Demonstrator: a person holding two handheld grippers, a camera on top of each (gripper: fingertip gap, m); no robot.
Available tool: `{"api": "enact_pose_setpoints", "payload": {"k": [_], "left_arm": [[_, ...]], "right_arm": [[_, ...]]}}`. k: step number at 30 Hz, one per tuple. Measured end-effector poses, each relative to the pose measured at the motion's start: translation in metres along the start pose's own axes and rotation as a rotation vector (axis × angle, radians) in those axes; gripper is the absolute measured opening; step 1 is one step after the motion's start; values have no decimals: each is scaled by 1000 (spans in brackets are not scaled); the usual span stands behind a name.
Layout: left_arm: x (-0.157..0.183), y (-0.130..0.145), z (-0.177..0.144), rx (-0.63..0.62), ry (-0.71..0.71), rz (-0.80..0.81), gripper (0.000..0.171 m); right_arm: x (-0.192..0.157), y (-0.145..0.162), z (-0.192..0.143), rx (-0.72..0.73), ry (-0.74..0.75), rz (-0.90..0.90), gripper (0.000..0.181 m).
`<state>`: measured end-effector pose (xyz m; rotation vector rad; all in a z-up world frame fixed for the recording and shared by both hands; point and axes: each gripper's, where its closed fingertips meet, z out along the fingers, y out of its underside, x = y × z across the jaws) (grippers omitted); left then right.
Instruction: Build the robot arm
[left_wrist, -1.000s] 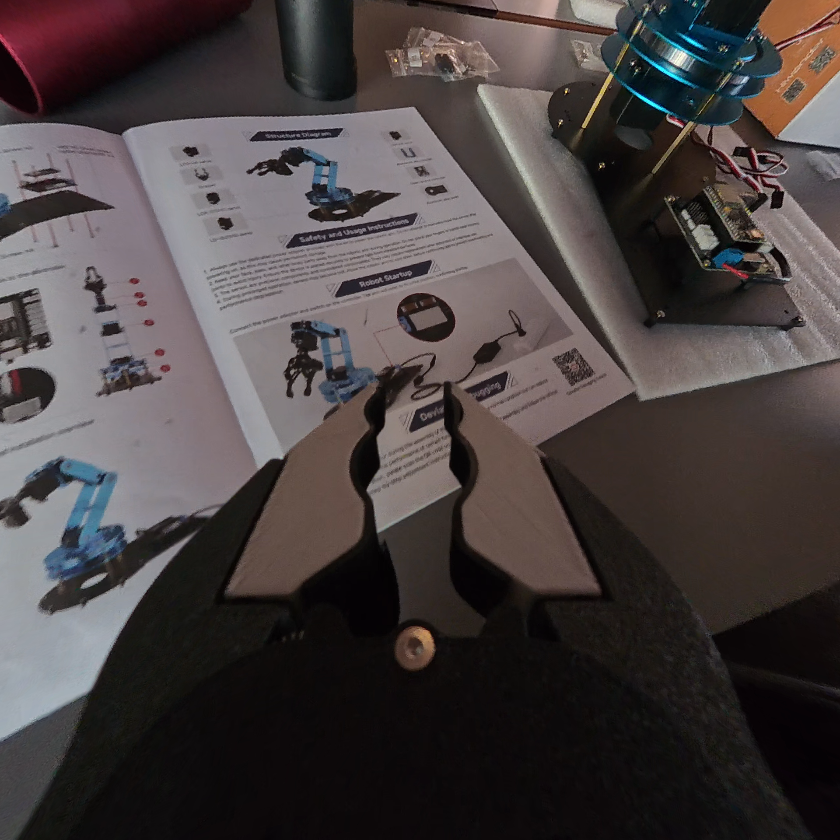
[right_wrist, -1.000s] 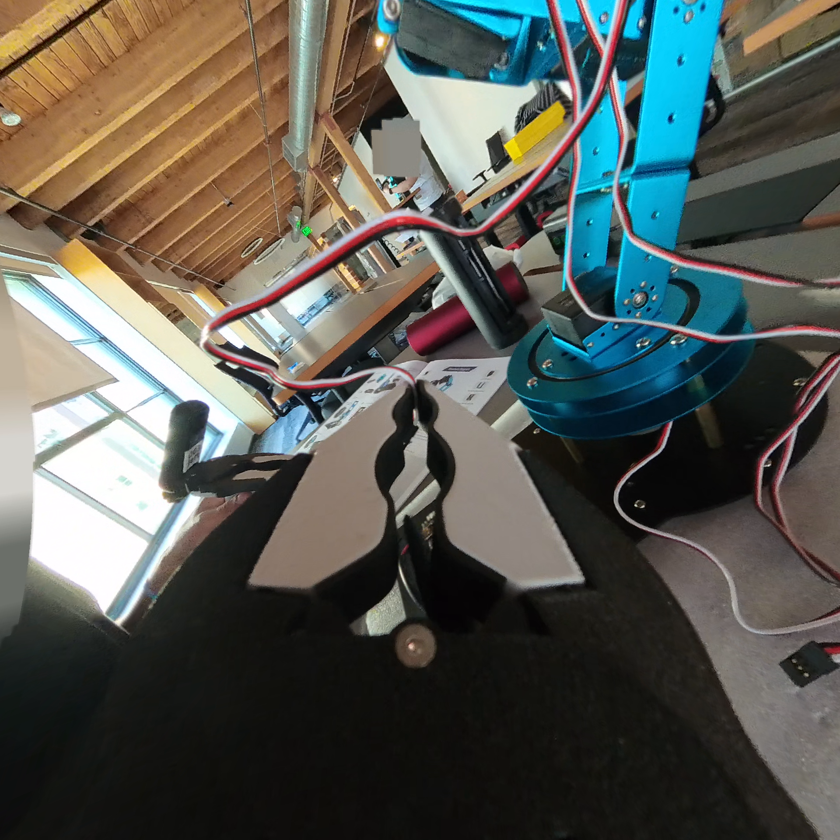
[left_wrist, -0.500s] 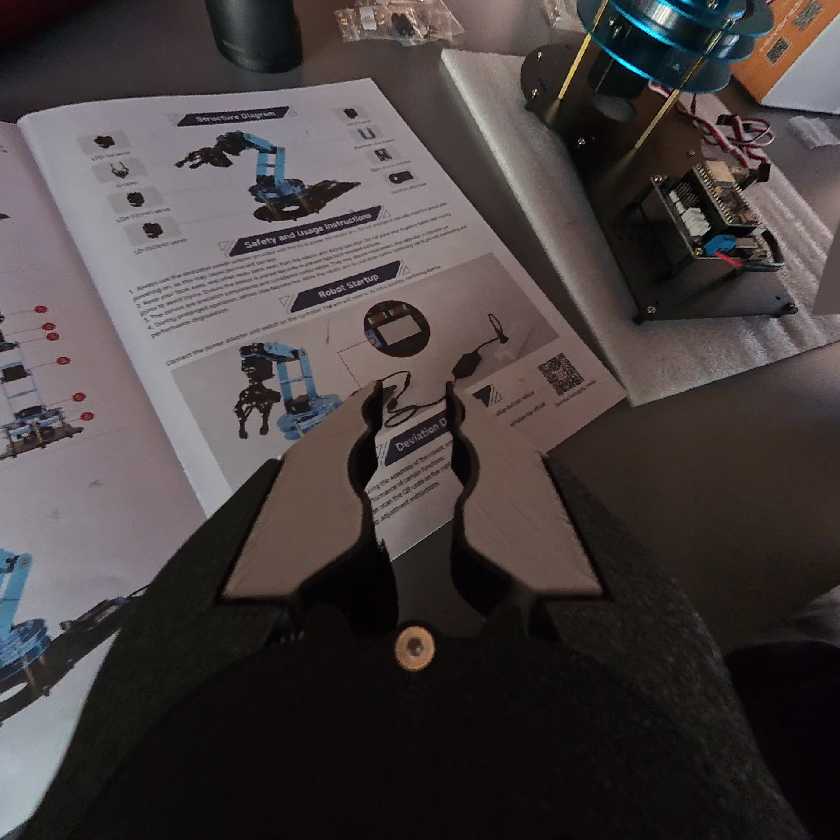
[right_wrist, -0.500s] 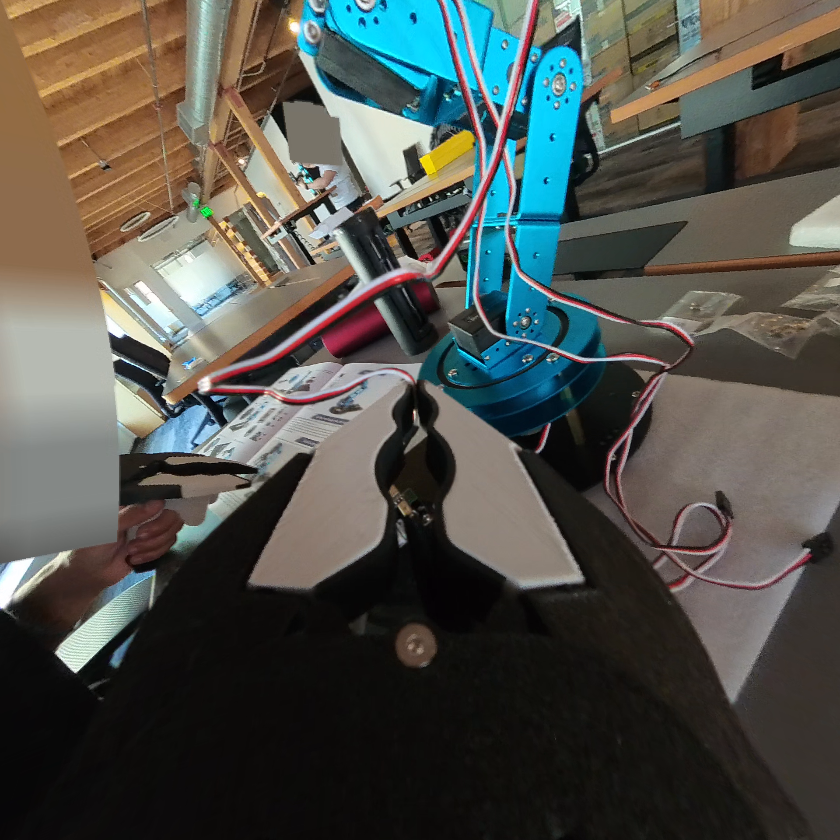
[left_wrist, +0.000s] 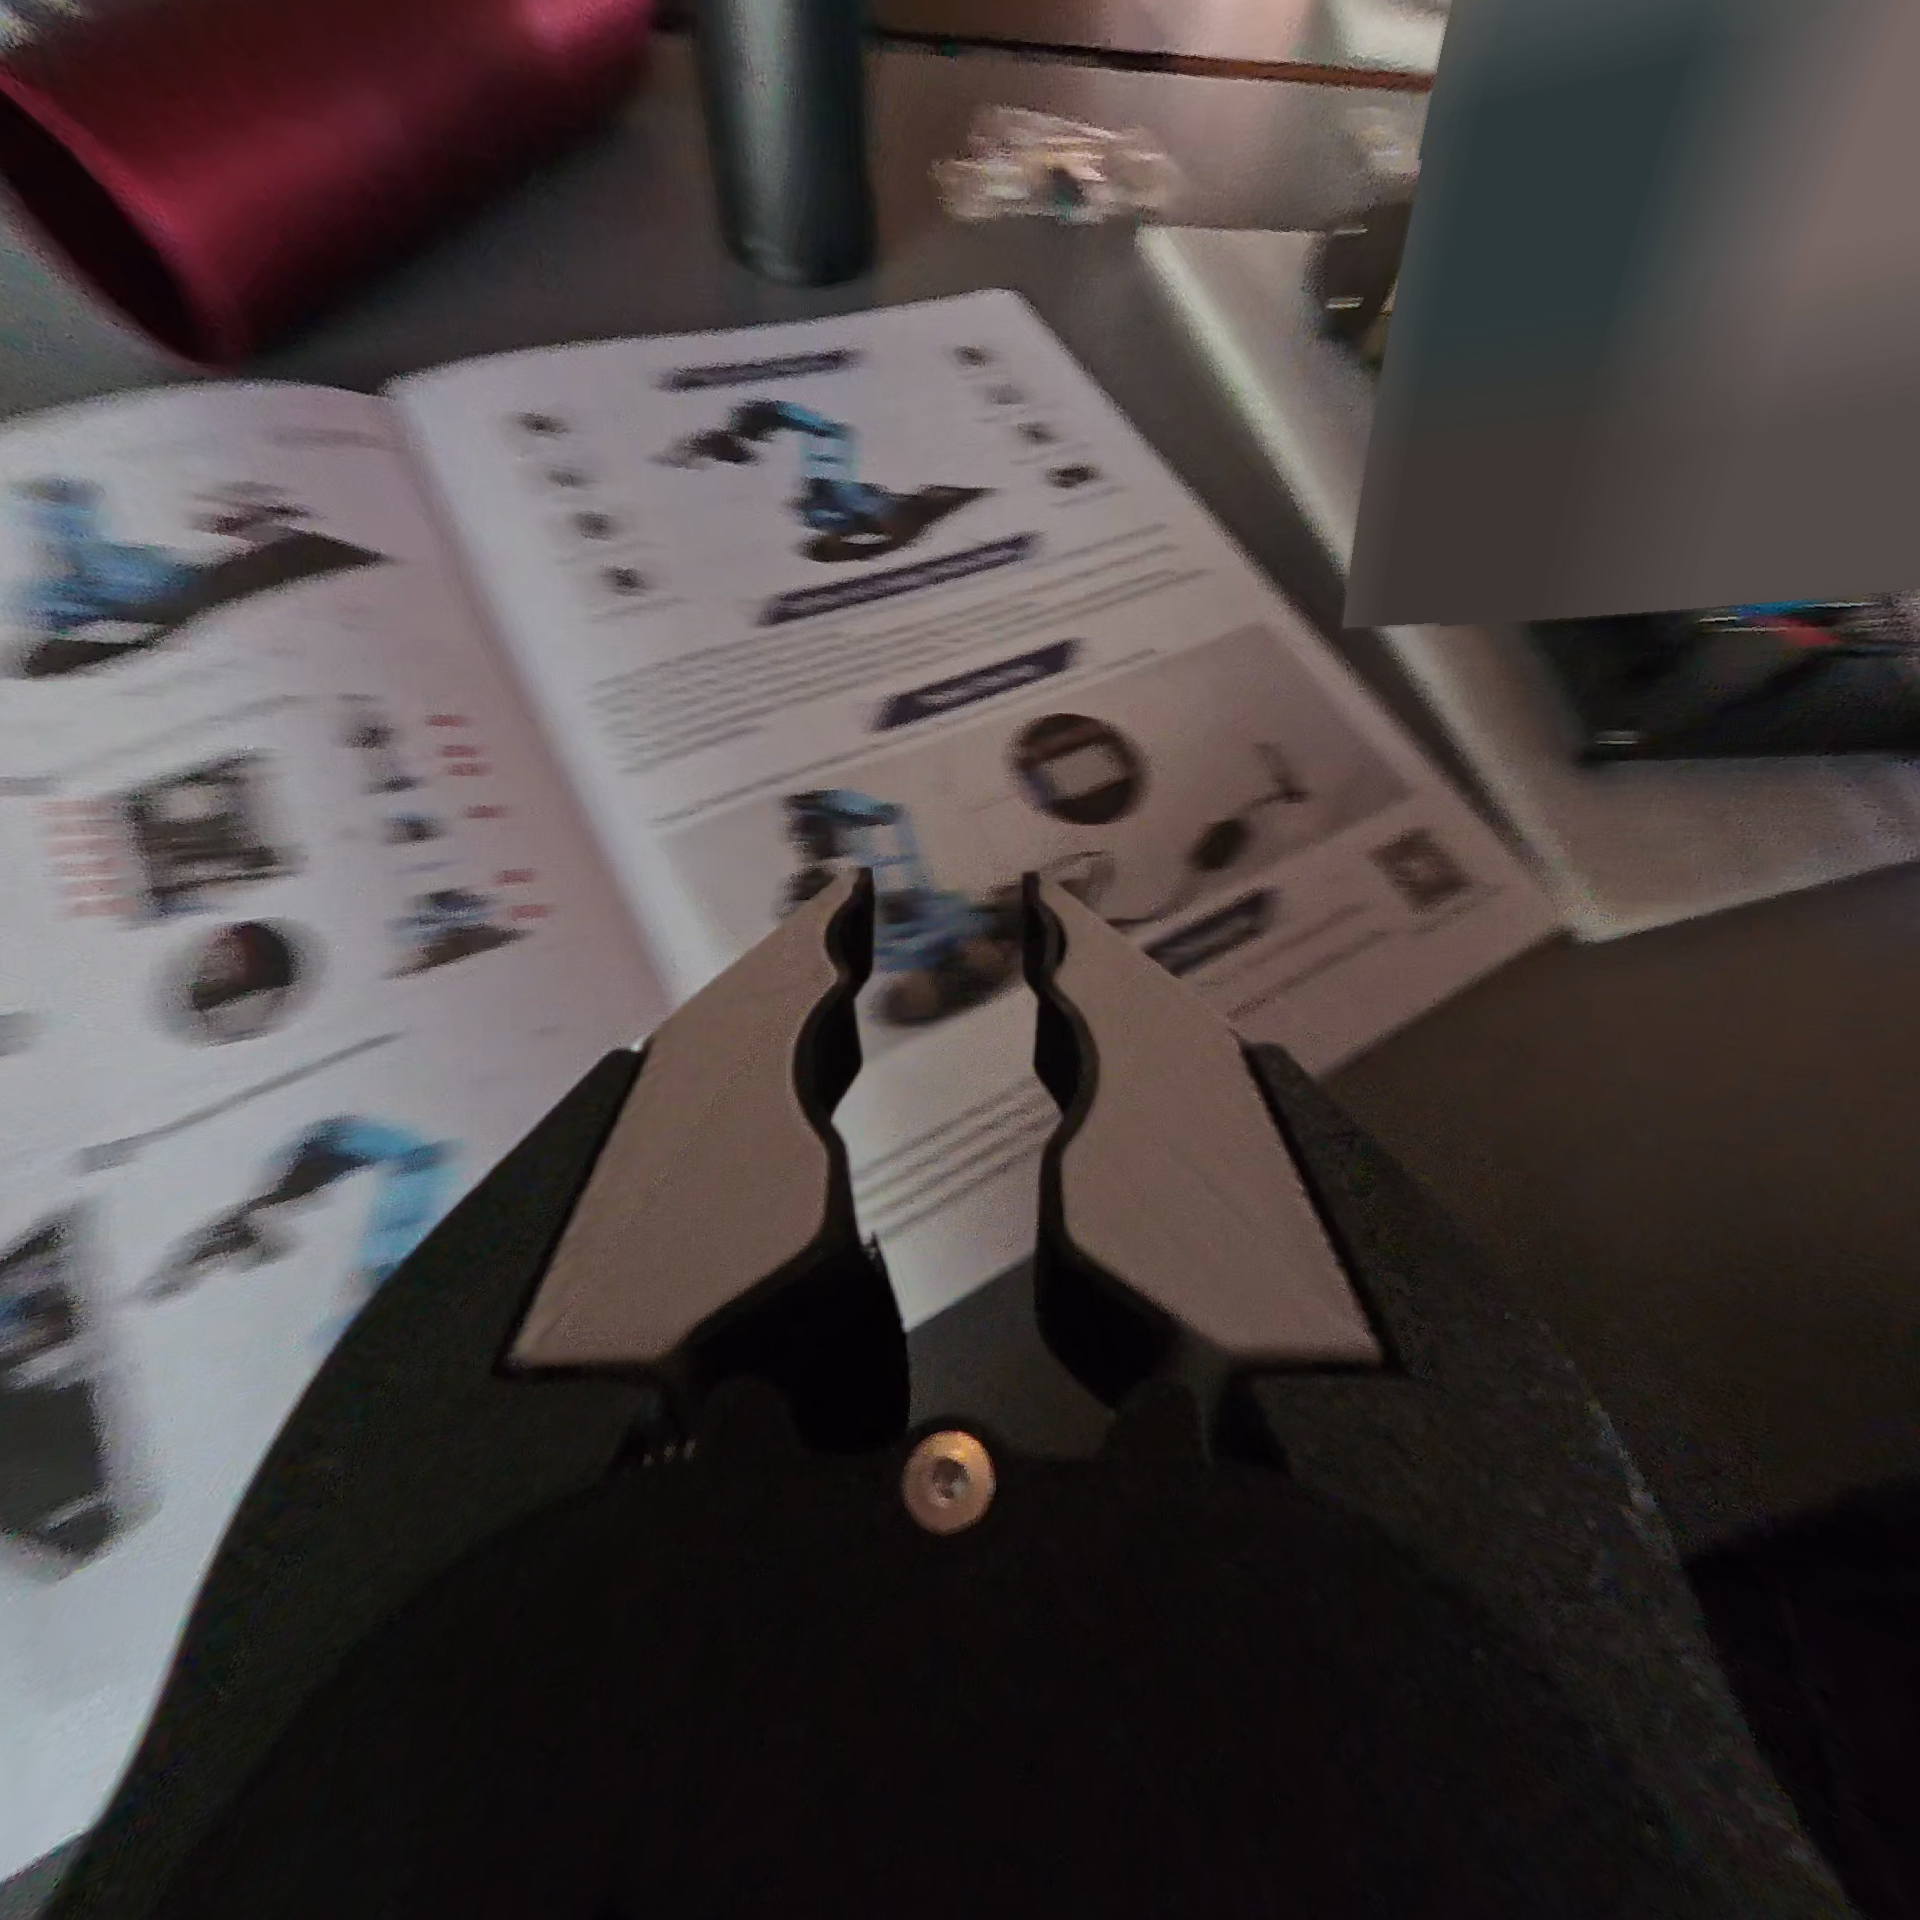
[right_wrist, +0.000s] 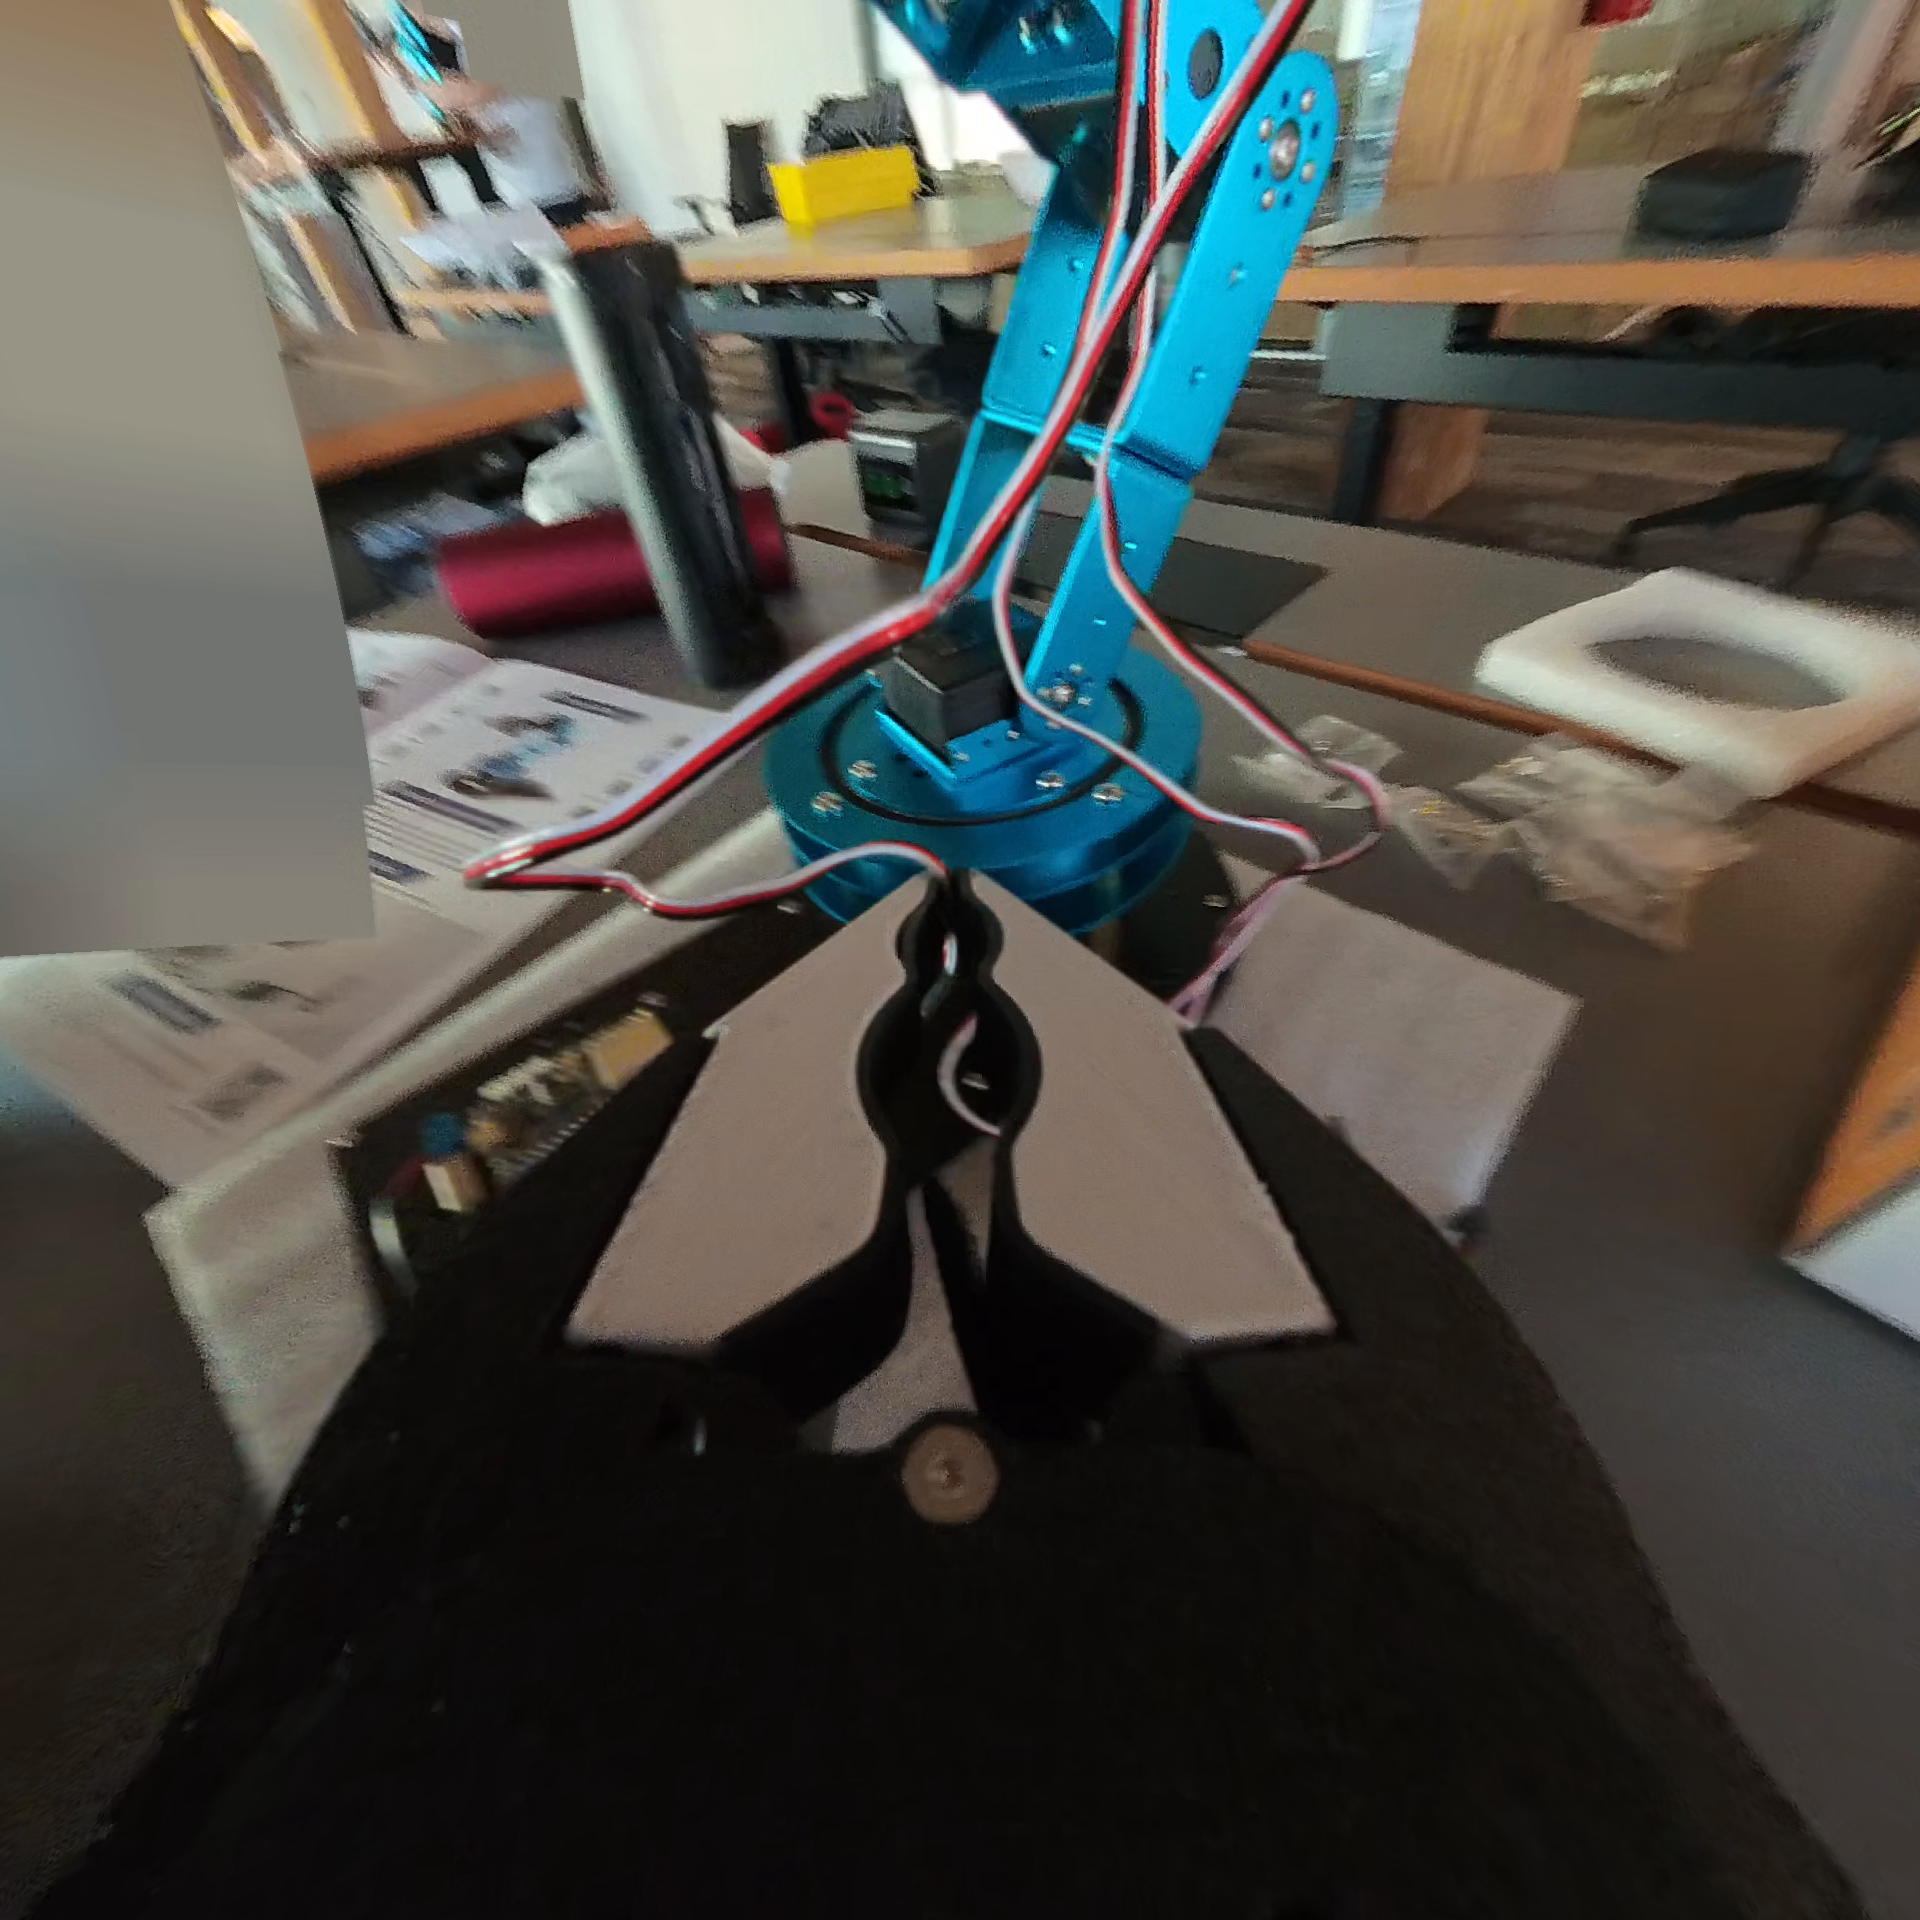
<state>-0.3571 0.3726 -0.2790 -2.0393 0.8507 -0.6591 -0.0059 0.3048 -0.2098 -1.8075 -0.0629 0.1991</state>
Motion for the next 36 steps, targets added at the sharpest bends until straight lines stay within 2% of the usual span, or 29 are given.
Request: {"api": "enact_pose_setpoints", "payload": {"k": [2,4,5,7,10,15,19,25,28,36], "left_arm": [[-46,-5,-18,10,-181,52,28],[-91,-10,-40,35,-338,34,27],[-106,-11,-48,55,-372,-6,27],[-121,-9,-55,94,-348,-126,27],[-120,-5,-49,143,-224,-283,27],[-111,4,-33,96,-151,-285,27],[-102,4,-27,97,-34,-373,20],[-113,11,-26,69,-111,-392,11],[-115,12,-27,77,-125,-401,0],[-116,11,-29,93,-117,-411,0]], "right_arm": [[13,5,-1,-32,108,-147,0],[31,10,-1,-65,242,-285,0],[37,12,-1,-72,291,-343,0],[49,17,0,-91,388,-415,0],[55,20,0,-82,452,-459,0],[61,15,-8,-39,497,-434,0],[75,15,-13,-26,518,-339,0],[80,11,-19,12,530,-291,0],[81,11,-19,11,535,-285,0],[82,11,-20,9,540,-285,0]]}}
